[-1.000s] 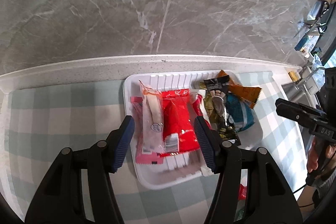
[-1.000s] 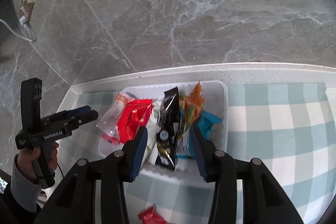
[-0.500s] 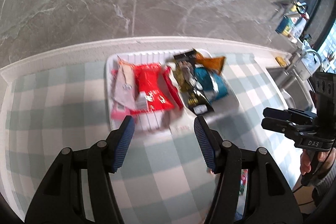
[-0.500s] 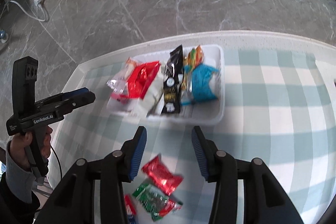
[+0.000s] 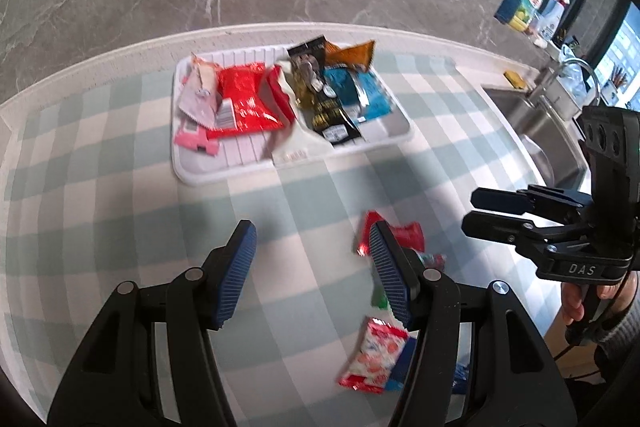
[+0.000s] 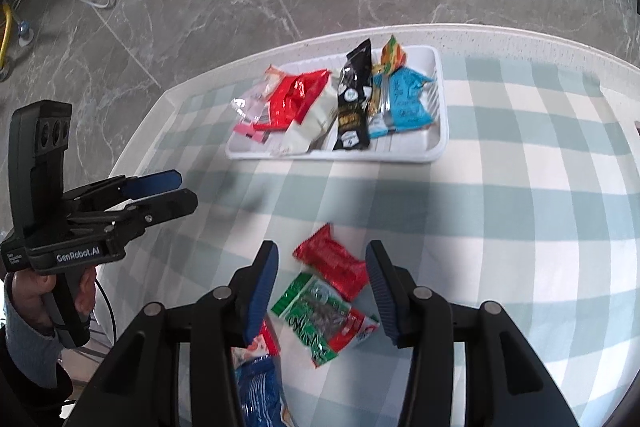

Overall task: Organize snacks
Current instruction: 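Move both open tools back over the remaining snack pile, then grasp the blue packet with the left tool while the right tool grasps the green packet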

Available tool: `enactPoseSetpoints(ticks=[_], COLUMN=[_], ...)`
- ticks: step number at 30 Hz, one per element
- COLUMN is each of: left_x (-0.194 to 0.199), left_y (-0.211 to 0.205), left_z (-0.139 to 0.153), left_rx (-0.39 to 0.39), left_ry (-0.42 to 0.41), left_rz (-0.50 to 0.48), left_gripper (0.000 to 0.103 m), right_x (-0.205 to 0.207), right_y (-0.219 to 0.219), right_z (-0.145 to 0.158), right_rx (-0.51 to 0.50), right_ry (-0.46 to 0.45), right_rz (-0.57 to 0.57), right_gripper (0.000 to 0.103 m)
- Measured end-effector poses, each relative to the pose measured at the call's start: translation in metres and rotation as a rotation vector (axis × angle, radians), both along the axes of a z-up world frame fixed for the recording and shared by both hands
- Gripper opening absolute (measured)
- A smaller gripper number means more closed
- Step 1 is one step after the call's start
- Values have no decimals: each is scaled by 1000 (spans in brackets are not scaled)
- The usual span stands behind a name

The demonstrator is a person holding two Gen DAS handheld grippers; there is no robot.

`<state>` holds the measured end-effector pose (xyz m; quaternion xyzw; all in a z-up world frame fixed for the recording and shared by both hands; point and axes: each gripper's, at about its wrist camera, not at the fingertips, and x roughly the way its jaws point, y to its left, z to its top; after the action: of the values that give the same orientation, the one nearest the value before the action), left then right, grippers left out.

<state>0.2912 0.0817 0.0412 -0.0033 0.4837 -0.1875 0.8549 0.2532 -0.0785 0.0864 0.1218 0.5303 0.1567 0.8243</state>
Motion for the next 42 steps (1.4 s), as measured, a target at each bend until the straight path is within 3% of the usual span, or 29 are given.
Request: enactPoseSetpoints(ticks=[15,42], left_x=[-58,-109], left_y=[-18,-42], left_z=[-31,-81], left_rx=[10,-19], left_ry=[82,273], left_rz=[-33,-37], left_gripper=[57,57], right_x=[-28,-54], right_y=[7,9], right_z=[-5,-16], right_rx=[-16,-58], right_ry=[15,21], right_rz=[28,92], right_gripper=[54,55])
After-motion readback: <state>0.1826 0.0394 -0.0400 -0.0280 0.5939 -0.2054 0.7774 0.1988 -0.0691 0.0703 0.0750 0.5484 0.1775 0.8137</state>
